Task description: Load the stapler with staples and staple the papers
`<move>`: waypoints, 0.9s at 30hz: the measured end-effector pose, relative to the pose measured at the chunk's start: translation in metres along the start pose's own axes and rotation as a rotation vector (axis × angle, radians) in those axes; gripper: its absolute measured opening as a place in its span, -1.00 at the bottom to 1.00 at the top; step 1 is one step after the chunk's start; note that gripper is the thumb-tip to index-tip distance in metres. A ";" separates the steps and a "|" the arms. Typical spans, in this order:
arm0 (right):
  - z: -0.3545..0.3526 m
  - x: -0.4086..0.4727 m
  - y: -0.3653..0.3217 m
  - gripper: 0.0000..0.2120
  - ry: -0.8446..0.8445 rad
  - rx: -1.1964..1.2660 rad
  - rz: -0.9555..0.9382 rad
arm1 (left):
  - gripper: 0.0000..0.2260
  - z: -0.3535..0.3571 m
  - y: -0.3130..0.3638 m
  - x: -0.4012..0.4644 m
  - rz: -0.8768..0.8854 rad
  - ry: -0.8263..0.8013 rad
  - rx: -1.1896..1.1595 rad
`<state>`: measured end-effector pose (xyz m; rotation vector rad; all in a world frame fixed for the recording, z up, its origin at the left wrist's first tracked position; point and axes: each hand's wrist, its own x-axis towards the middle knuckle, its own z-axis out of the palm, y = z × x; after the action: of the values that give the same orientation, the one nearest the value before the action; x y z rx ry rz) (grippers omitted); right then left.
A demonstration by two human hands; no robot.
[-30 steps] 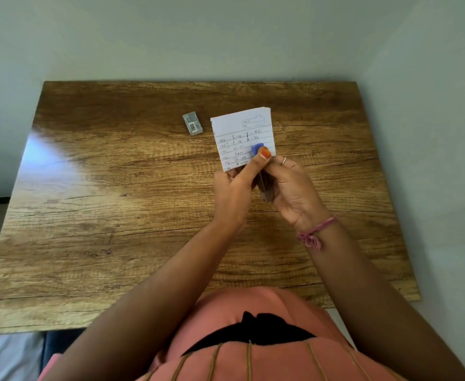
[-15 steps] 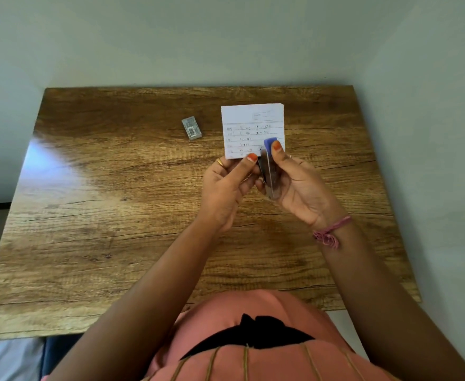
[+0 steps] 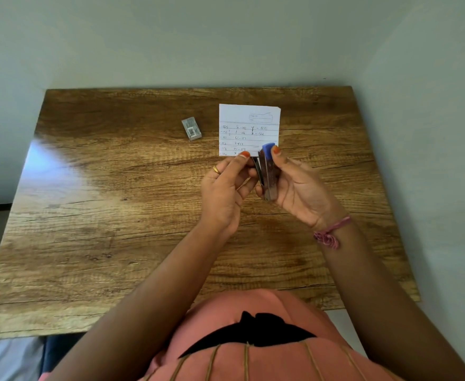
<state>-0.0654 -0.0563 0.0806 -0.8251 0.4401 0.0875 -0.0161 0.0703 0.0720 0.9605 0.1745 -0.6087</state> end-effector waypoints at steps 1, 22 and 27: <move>0.000 -0.001 0.000 -0.63 0.004 -0.016 -0.001 | -0.93 0.000 0.000 0.000 -0.018 0.012 -0.023; -0.024 -0.010 0.035 -0.53 0.224 -0.473 -0.088 | -0.92 -0.029 -0.005 -0.006 -0.033 0.143 -0.104; -0.016 -0.011 0.043 -0.58 0.236 -0.436 -0.091 | -0.87 -0.042 -0.003 -0.012 -0.022 0.164 -0.069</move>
<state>-0.0911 -0.0381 0.0458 -1.2910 0.6163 0.0002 -0.0220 0.1085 0.0505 0.9426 0.3498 -0.5407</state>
